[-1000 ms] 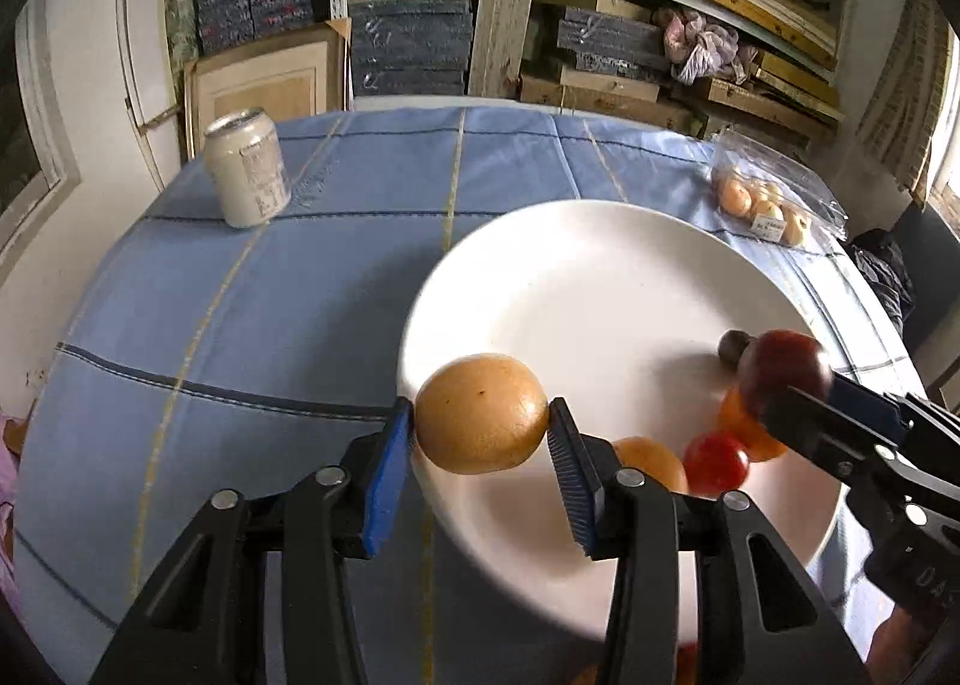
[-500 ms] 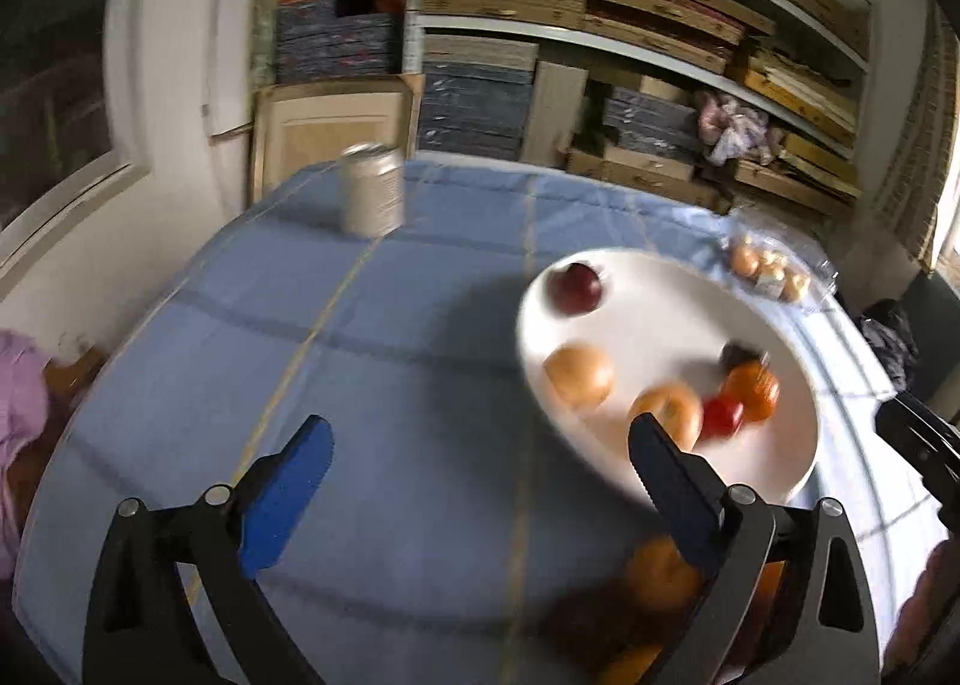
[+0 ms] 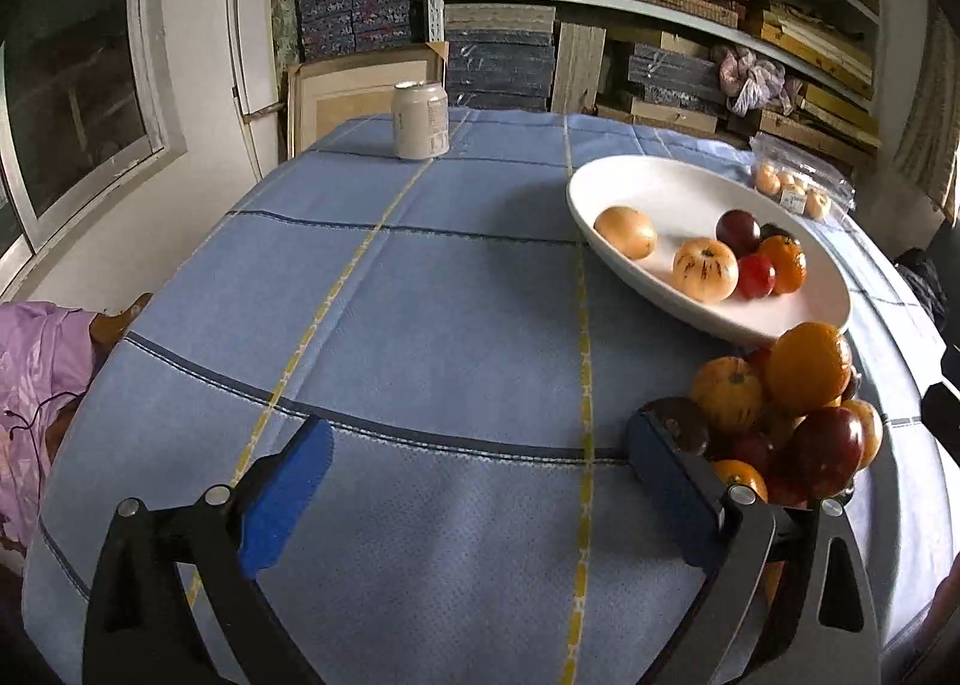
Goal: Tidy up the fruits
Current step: 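Grasp the large orange with the right tool while the left tool approaches a small orange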
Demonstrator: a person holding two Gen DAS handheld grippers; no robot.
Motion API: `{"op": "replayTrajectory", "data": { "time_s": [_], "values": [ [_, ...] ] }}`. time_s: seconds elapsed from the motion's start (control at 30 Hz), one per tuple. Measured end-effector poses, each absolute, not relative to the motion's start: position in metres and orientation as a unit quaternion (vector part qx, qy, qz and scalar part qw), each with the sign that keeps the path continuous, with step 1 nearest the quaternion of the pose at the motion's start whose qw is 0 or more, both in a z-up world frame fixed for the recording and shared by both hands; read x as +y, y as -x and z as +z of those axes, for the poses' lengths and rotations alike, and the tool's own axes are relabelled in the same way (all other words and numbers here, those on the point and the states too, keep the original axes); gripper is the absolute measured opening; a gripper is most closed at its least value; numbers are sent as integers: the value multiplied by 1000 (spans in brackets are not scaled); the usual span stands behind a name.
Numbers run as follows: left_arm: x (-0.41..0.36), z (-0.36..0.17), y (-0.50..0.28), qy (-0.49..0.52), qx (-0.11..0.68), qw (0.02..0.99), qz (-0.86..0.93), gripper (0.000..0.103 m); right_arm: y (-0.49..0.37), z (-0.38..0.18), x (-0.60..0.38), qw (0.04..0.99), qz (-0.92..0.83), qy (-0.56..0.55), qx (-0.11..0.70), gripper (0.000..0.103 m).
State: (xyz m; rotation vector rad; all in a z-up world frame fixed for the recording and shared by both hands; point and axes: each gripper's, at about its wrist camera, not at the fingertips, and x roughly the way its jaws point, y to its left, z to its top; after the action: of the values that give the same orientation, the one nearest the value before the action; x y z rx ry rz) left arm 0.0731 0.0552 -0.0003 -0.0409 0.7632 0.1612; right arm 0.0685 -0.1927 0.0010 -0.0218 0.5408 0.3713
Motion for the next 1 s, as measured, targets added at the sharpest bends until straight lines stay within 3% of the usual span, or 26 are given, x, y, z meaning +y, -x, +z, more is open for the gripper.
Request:
{"op": "replayTrajectory", "data": {
  "time_s": [0.17,0.23,0.3,0.53,0.67,1.0],
  "values": [
    [55,0,-74,14,368,926,85,99,-85,0,-162,935,193,15,296,84],
    [55,1,-74,14,367,926,86,99,-94,-6,-152,927,197,17,319,69],
    [54,2,-74,14,367,926,86,99,-103,-11,-147,920,198,14,339,62],
    [52,6,-73,13,362,929,75,99,-120,-16,-143,908,213,-10,360,60],
    [45,6,-71,-3,359,931,71,99,-119,-18,-137,908,222,4,356,47],
    [22,10,-61,-21,342,939,-14,99,-102,9,-204,927,198,-83,308,46]
  ]
}}
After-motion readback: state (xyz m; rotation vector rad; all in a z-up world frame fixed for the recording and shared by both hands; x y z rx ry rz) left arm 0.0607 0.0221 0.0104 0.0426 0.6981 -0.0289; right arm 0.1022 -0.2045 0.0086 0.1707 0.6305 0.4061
